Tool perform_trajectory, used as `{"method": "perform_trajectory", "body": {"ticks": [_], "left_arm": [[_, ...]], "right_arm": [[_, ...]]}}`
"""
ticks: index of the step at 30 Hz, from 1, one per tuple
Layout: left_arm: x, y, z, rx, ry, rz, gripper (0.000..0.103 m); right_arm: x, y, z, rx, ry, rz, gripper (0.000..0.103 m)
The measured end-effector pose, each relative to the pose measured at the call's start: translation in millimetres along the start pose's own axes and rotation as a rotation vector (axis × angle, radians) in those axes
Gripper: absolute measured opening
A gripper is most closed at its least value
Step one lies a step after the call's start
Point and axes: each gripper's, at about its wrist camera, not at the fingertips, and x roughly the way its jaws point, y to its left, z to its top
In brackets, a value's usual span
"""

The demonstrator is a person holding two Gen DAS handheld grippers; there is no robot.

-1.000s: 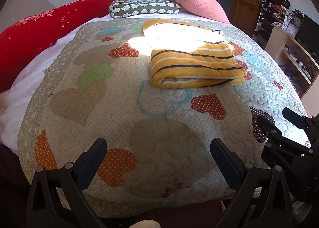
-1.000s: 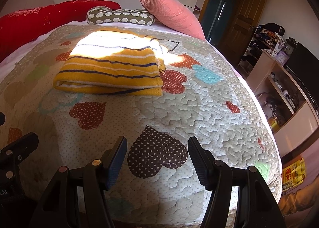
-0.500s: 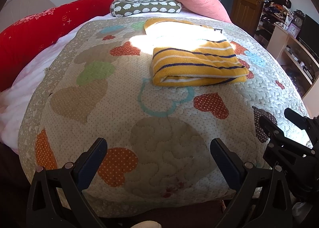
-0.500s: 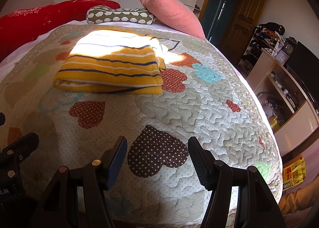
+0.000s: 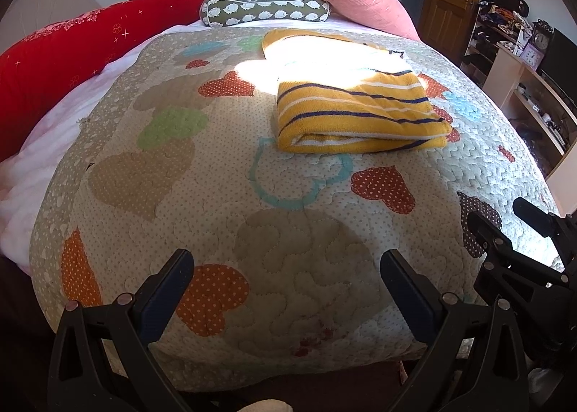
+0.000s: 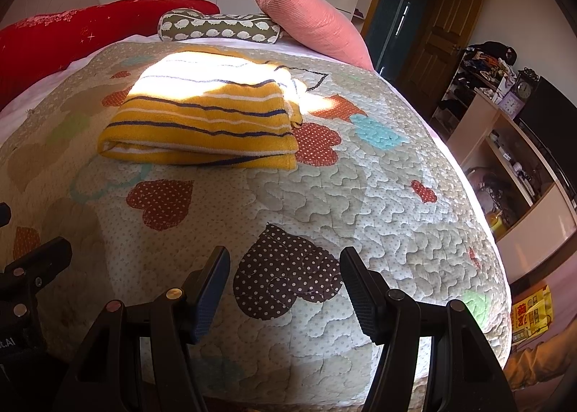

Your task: Fold small clothes

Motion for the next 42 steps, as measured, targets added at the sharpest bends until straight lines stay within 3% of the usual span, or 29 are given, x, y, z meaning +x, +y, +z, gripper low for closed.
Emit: {"method": "perform_trajectory", "body": {"ticks": [42], "left_arm": [[5.1,-0.2,-0.1,0.000,0.018,-0.009,0.103]], "right_arm": [[5.0,-0.6,-0.2,-0.027,0.000,0.009,0.067]]}}
